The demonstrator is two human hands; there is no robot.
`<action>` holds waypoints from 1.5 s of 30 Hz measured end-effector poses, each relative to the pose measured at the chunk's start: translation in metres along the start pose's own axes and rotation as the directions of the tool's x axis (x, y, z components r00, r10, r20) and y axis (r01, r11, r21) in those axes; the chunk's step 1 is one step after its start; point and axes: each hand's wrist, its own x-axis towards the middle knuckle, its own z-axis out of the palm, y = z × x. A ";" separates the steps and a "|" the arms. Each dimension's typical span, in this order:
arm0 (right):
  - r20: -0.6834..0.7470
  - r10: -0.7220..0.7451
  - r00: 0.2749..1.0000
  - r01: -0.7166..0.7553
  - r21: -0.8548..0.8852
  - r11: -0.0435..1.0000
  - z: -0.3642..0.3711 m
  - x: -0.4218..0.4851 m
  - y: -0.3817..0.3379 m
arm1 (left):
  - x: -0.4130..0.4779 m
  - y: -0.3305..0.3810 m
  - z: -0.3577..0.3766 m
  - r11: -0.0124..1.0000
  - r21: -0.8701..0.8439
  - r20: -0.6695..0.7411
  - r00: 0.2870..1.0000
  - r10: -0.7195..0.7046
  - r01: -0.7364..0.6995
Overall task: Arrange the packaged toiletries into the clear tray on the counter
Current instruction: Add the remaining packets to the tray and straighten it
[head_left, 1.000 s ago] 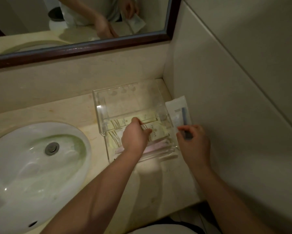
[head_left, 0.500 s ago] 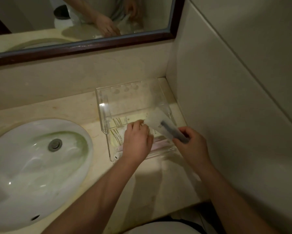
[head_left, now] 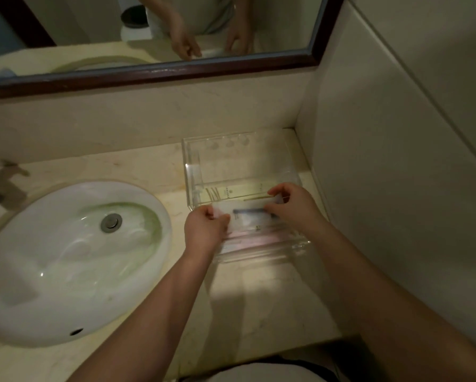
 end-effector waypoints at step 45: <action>-0.290 0.208 0.934 -0.196 0.068 0.978 0.023 -0.031 0.057 | -0.028 -0.041 -0.020 0.998 0.035 0.024 0.998 0.057 -0.058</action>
